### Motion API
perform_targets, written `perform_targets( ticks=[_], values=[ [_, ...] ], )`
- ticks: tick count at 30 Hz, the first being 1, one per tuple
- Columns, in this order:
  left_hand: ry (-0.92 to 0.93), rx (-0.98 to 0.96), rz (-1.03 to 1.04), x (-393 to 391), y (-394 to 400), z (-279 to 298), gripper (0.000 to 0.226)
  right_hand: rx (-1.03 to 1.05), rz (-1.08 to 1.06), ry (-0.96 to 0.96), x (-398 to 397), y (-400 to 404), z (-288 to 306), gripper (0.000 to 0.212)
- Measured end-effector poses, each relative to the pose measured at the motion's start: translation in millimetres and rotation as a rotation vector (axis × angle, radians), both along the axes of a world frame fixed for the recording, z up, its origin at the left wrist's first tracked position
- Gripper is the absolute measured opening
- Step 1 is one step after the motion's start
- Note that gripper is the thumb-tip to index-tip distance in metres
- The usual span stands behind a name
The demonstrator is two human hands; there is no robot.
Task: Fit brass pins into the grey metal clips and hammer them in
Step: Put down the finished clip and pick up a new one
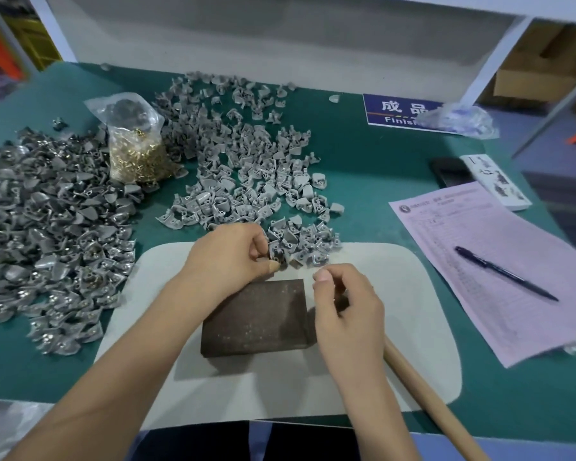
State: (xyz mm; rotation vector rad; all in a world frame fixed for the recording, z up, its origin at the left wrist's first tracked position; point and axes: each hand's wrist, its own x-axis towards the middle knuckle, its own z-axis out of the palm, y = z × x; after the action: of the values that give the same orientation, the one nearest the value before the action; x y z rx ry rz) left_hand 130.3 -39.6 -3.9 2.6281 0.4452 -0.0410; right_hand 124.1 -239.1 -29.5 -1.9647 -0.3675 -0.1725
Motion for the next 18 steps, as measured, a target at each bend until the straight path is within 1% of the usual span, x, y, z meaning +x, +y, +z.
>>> perform_targets(
  ticks=[3, 7, 12, 15, 18],
  values=[
    [0.001, -0.032, -0.026, 1, 0, 5, 0.018, 0.022, 0.017, -0.004, 0, -2, -1, 0.009],
    [-0.032, -0.034, -0.050, -4, 3, 7, 0.005, 0.064, 0.053, 0.028, -2, -3, -1, 0.010],
    [-0.058, -0.131, -0.010, -15, 9, 5, 0.021, 0.105, 0.064, 0.039, -8, 0, 6, 0.013],
    [-0.151, -0.176, -0.020, -26, 6, 10, 0.031, 0.115, 0.076, 0.036, -14, 1, 12, 0.013],
    [-0.237, -0.342, -0.026, -44, 0, 21, 0.032, 0.097, 0.081, 0.024, -19, 0, 16, 0.013]
  ],
)
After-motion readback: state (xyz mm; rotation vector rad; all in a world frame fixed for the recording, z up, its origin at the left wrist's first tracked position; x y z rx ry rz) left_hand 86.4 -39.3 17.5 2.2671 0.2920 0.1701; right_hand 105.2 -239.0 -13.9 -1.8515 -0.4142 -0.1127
